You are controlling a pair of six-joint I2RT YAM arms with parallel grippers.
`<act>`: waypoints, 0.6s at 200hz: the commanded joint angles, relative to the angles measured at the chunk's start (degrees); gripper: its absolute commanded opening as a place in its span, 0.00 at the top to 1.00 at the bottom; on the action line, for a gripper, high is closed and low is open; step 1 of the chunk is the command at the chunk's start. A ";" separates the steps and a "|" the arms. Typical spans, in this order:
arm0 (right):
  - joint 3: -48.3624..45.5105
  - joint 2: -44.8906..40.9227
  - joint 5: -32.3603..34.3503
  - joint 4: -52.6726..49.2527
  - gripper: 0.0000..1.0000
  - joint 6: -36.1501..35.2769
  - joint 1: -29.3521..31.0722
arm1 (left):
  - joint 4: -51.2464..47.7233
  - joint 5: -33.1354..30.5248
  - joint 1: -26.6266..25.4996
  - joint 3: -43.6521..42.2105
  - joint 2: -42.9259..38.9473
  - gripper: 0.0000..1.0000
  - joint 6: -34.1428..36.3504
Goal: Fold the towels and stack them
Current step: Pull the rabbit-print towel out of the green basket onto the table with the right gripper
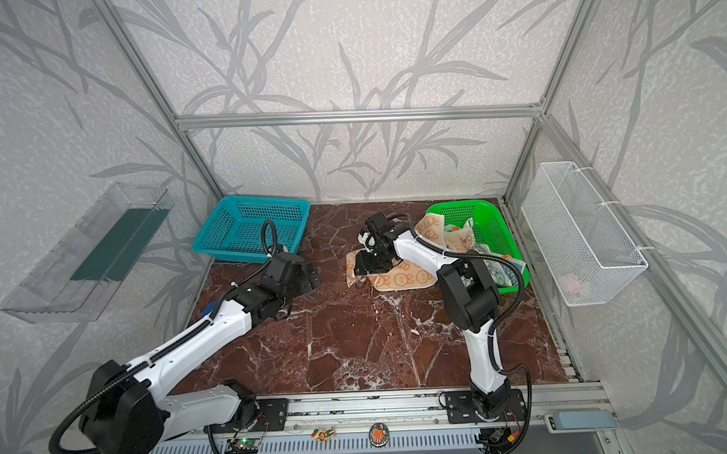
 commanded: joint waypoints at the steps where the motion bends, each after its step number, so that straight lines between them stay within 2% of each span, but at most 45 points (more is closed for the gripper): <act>1: -1.02 -5.72 -0.55 -0.55 0.24 -1.39 -3.70 | 4.20 2.90 0.09 2.70 1.54 0.01 -2.42; 29: -5.67 -7.62 2.63 -1.54 0.00 -2.40 -7.88 | 7.14 5.79 -0.25 4.77 4.58 0.01 -3.14; 85: -12.62 -5.14 2.82 3.56 0.01 0.04 -8.99 | 7.46 12.12 -1.35 10.57 11.17 0.01 -3.12; 120: -13.35 -2.29 4.03 5.52 0.01 2.08 -6.18 | 3.87 12.64 -1.30 12.27 12.40 0.01 -1.04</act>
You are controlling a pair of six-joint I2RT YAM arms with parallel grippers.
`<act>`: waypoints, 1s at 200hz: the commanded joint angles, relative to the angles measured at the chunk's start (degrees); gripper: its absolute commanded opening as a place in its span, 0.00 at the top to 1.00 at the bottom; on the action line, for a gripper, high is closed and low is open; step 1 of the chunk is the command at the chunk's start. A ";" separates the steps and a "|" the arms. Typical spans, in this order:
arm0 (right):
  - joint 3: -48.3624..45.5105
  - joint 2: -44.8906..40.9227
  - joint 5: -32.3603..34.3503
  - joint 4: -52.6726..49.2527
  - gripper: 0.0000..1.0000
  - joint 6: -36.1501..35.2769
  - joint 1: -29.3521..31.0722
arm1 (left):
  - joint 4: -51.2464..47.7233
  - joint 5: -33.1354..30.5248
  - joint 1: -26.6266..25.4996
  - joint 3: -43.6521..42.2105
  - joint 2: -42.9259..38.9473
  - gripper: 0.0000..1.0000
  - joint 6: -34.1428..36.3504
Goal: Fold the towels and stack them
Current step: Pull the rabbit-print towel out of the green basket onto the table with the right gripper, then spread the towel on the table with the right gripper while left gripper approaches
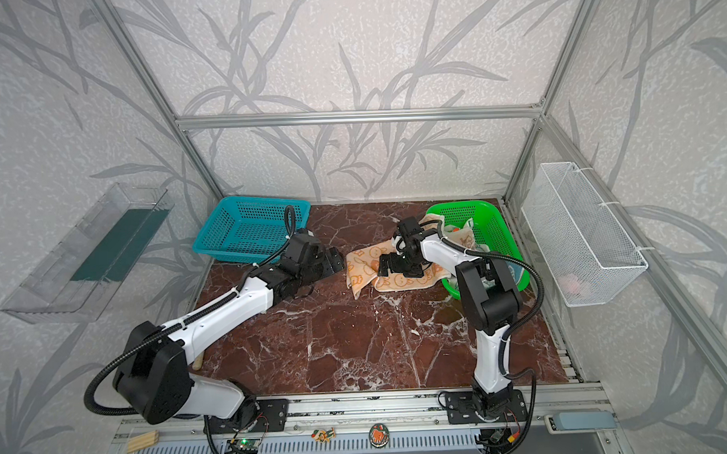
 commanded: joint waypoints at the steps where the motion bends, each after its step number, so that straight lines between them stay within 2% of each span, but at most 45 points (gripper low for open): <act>1: -0.11 1.86 1.01 2.48 0.01 2.10 2.18 | -2.28 1.00 -0.07 1.69 -0.09 0.01 0.91; 39: 3.12 7.02 1.72 5.56 0.01 9.80 9.19 | -2.16 0.23 1.50 -1.51 -4.33 0.01 0.64; 63: 10.24 13.01 0.43 7.18 0.01 16.41 13.61 | -4.44 0.01 2.75 -1.75 -7.02 0.01 1.25; 100: 31.96 25.59 0.16 3.69 0.01 23.97 15.71 | -6.62 -1.47 4.45 -3.11 -12.18 0.01 1.35; 122: 52.79 33.24 -2.14 -8.41 0.01 20.86 15.23 | -8.48 -1.92 4.73 -2.68 -13.74 0.01 1.94; 135: 59.14 33.78 -2.50 -14.15 0.01 17.82 14.56 | -9.14 -1.29 4.69 -2.44 -13.87 0.01 2.13; 149: 55.92 29.24 -2.23 -15.19 0.01 13.00 13.43 | -8.60 0.44 4.70 -2.69 -13.22 0.01 1.98; 164: 43.69 20.50 -1.50 -10.33 0.01 10.46 11.51 | -7.30 2.34 4.53 -2.85 -11.06 0.01 1.37; 184: 24.97 9.53 -1.71 0.72 0.01 11.28 6.64 | -6.05 4.29 3.91 -1.54 -6.48 0.01 0.57; 200: 17.36 5.68 -1.14 4.04 0.01 10.84 2.82 | -5.60 4.45 2.46 1.40 -1.75 0.01 0.51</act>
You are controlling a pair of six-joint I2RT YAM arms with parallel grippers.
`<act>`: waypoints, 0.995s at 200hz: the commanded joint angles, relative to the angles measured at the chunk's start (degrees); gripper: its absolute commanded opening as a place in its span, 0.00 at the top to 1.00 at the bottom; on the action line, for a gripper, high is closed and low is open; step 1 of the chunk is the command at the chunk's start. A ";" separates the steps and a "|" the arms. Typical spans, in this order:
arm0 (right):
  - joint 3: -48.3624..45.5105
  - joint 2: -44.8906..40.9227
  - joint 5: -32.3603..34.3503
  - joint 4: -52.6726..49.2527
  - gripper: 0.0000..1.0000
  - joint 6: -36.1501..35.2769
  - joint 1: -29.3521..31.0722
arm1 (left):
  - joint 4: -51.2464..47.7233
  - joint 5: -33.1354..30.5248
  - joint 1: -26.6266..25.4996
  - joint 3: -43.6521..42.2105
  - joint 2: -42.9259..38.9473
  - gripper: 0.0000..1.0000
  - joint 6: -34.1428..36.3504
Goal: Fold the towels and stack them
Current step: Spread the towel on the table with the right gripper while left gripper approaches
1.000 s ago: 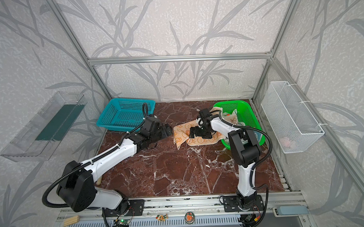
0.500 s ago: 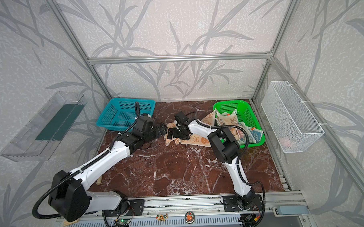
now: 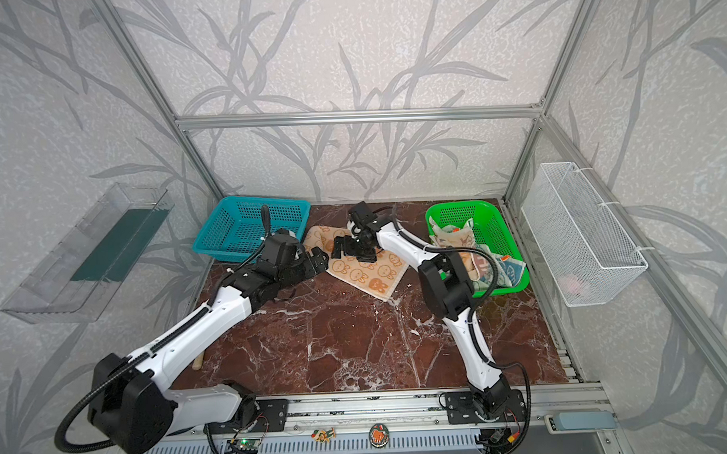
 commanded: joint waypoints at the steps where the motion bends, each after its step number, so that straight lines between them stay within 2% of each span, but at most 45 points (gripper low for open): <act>1: -9.00 -7.12 0.83 6.34 0.01 -2.40 -5.83 | 0.35 1.88 -1.67 3.63 6.03 0.01 -0.64; 30: -7.14 -5.90 4.89 0.40 0.01 -8.16 -8.94 | -0.59 3.71 -3.78 12.01 16.98 0.01 -0.40; 54: -1.14 -1.60 7.31 -3.89 0.01 -11.71 -9.54 | -4.00 5.52 -3.79 20.01 26.09 0.01 0.27; 80: 4.92 2.36 9.81 -8.09 0.01 -14.15 -10.51 | -5.34 5.93 -3.63 24.81 32.06 0.01 0.65; 118: 5.94 4.58 11.62 -10.13 0.01 -15.01 -11.59 | -5.95 7.12 -3.35 27.59 37.79 0.01 -0.11; 199: -1.74 4.06 10.95 -8.96 0.01 -16.21 -11.72 | -6.35 6.88 -1.90 26.77 42.00 0.01 0.34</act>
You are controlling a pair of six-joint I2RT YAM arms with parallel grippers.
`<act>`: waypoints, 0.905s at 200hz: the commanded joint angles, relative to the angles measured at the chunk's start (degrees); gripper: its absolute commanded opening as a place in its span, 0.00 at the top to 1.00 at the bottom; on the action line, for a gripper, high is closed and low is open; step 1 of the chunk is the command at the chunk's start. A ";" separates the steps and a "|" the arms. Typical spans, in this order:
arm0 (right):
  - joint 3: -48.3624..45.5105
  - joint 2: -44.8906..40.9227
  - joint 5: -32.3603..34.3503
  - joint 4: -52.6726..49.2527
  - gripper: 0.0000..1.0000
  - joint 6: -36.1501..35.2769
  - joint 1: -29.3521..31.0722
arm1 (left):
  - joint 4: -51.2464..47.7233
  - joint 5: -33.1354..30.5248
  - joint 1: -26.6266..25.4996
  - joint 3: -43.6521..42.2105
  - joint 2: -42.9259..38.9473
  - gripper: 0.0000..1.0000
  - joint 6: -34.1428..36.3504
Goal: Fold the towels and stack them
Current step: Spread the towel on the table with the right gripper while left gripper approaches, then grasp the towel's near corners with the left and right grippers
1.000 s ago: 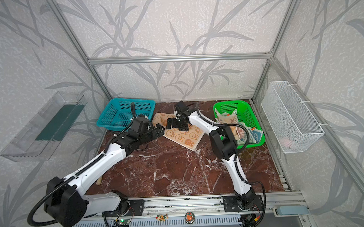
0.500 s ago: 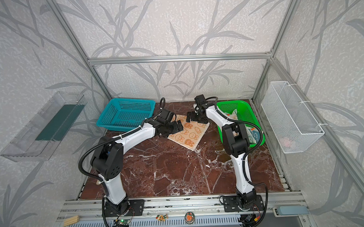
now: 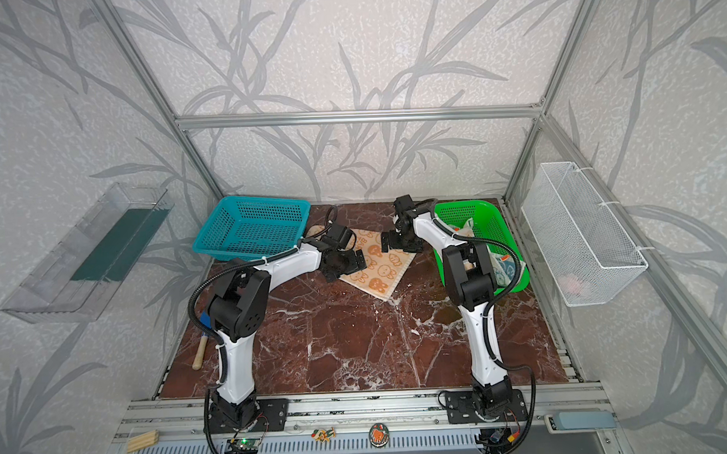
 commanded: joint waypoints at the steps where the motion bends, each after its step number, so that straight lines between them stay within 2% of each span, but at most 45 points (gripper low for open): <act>1: -2.53 -0.05 -0.47 -1.18 0.01 -0.95 0.12 | -1.69 -0.25 0.86 0.41 0.60 0.01 0.10; 68: -17.72 -5.46 -3.08 5.02 0.01 1.06 2.81 | -2.89 -0.41 4.60 1.14 2.38 0.01 1.48; 112: -29.03 -11.92 -5.52 10.23 0.01 6.13 8.73 | -6.40 -0.54 6.26 8.26 6.41 0.01 3.52; 147: -28.66 -16.37 -9.23 10.61 0.01 7.10 10.61 | -8.69 0.55 6.95 14.07 7.72 0.01 5.53; 181: -26.10 -22.54 -4.72 6.20 0.01 3.10 8.67 | -5.25 3.59 5.83 10.89 3.05 0.01 6.53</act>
